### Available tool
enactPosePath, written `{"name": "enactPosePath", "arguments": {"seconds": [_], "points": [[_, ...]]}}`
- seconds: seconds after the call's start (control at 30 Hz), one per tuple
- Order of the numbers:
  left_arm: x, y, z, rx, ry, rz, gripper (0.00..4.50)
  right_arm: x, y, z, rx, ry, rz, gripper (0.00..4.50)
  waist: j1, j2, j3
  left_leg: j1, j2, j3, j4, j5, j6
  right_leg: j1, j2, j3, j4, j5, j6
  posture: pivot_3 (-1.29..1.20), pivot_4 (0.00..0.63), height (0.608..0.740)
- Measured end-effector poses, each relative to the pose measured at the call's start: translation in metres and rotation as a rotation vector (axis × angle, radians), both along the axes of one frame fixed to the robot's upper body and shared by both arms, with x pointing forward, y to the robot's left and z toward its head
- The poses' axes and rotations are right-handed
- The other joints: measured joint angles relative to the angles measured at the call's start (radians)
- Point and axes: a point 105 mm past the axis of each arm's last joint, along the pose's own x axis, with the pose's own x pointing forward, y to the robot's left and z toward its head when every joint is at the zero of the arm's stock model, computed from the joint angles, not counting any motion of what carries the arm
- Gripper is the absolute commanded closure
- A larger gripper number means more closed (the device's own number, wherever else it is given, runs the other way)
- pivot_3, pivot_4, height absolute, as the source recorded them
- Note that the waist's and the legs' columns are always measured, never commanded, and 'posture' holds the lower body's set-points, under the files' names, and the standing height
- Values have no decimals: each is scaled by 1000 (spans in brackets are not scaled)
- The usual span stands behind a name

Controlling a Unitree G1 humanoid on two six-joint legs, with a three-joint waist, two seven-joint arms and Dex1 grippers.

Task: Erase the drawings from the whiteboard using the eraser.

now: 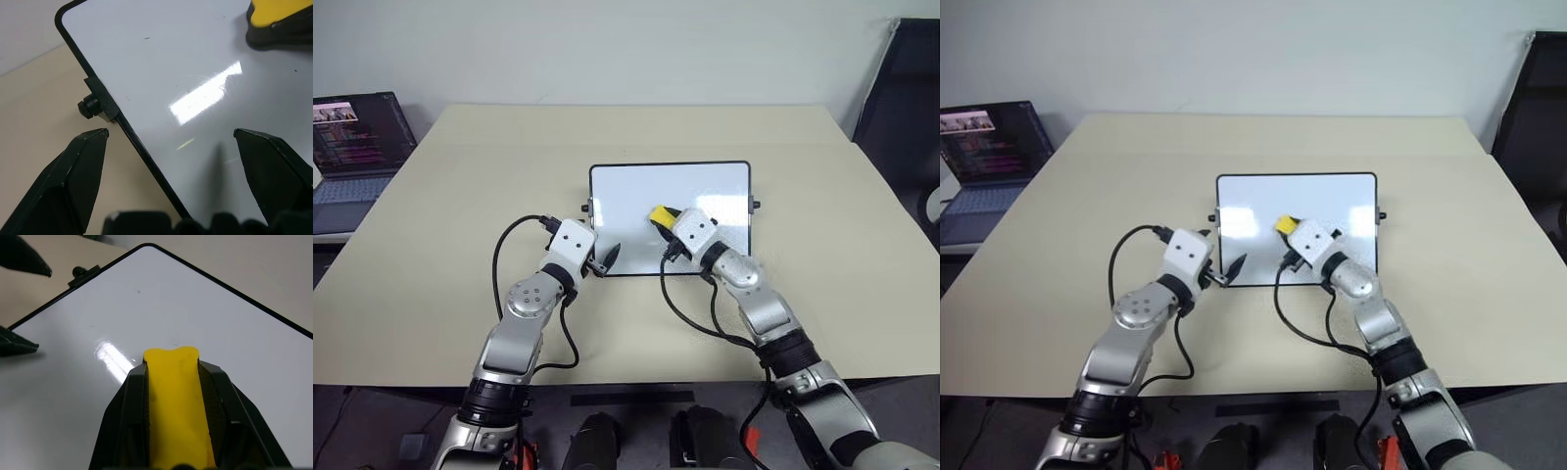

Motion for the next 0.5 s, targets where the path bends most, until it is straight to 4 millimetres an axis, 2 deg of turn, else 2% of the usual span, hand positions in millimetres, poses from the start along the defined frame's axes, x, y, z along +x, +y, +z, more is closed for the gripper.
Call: {"name": "enactPosePath", "arguments": {"seconds": [0.2,0.37,0.43,0.5], "points": [[-9,-7,-3,-31,2,-34,0,-27,-14,11,116,56,32,3394,0,0,0,-2,1,0,-3,-1,-1,0,0,0,-6,0,1,0,150,740],[-19,-26,7,-113,-20,-142,0,-37,-49,13,126,101,-85,3394,6,0,0,-3,0,0,-1,-1,-1,0,-2,-1,-6,1,2,0,150,740],[-23,-38,8,-136,-17,-214,0,-37,-61,17,131,103,-141,3394,6,0,0,-3,0,0,-1,-1,-1,0,-1,-1,-6,1,2,0,150,740],[-30,-56,8,-158,-2,-317,0,-39,-81,16,126,119,-225,3394,7,0,0,-3,-1,0,-1,-1,-1,0,-1,-1,-6,0,2,0,150,740]]}}
